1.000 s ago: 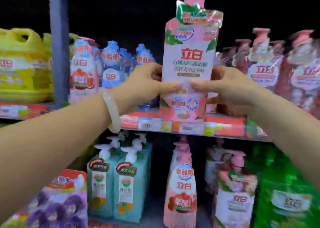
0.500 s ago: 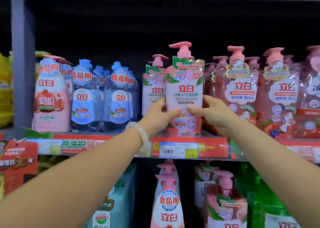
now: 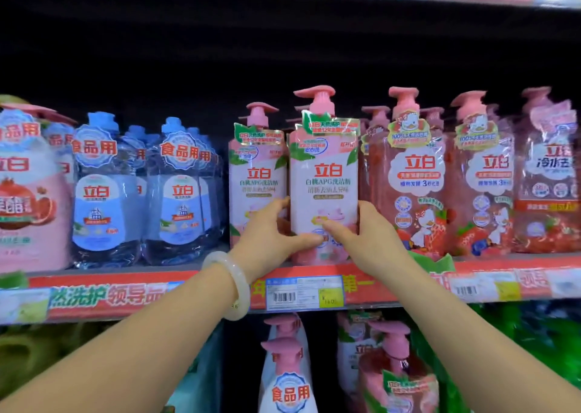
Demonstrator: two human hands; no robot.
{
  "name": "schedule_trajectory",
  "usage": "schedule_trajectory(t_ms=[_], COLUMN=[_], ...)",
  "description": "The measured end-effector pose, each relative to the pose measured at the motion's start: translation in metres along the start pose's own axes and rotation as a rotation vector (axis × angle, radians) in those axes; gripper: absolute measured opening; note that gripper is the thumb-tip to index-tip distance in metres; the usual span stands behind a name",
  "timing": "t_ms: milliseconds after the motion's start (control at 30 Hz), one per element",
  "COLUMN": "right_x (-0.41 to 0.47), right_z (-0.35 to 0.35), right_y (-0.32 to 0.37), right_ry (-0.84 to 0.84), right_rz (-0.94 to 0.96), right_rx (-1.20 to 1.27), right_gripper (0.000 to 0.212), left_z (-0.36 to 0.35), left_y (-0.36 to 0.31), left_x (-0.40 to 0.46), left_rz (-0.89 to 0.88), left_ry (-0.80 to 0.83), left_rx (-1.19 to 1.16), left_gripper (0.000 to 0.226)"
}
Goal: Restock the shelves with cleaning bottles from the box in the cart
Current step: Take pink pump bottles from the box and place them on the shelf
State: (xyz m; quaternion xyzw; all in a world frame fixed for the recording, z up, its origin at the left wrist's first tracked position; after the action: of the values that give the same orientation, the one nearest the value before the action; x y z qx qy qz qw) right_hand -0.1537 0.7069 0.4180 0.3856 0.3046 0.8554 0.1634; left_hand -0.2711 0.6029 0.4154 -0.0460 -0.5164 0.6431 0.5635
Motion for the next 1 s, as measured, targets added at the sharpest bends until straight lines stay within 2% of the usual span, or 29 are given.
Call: schedule_trajectory(t_ms=[233,400,567,700,800,867,1000], right_x=[-0.002,-0.003,-0.006,-0.009,-0.014,-0.021,-0.034], right_z=[0.004,0.005,0.004,0.004,0.003,0.001,-0.015], right_y=[0.001,0.002,0.001,-0.001,0.004,0.020,0.067], right_ry=[0.032,0.048,0.021,-0.064,-0.158,-0.198,-0.113], right_rz=[-0.072,-0.103,-0.086,-0.073,0.014,0.109,0.309], right_rx=[-0.010,-0.003,0.011,0.026,-0.091,-0.231,-0.417], right_gripper=[0.047,0.045,0.044,0.042,0.047,0.055,0.056], left_z=[0.004,0.002,0.002,0.001,-0.001,0.001,0.016], left_y=[0.006,0.005,0.006,0.004,-0.002,-0.007,-0.016], left_x=[0.002,0.003,0.002,0.002,-0.005,-0.012,-0.039], left_rz=[0.094,0.102,0.102,0.107,0.091,0.032,-0.105], left_ry=[0.068,0.063,0.065,0.050,0.015,-0.067,-0.219], left_rx=[-0.034,0.073,0.086,0.112,0.157,0.174,0.325], left_gripper=[0.083,0.089,0.093,0.089,0.087,0.085,0.070])
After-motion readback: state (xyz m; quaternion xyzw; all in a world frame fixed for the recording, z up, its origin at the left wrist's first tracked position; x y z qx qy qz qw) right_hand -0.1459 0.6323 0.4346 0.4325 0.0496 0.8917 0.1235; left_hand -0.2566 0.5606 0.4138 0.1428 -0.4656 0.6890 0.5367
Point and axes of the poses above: each hand's wrist, its own x-axis towards the middle knuckle, its own z-axis out of the back of the hand, y = z × x, the point moved 4 cm from there along x, towards the middle knuckle, and after that the axes turned 11 degrees about y, right-handed, at the moved point
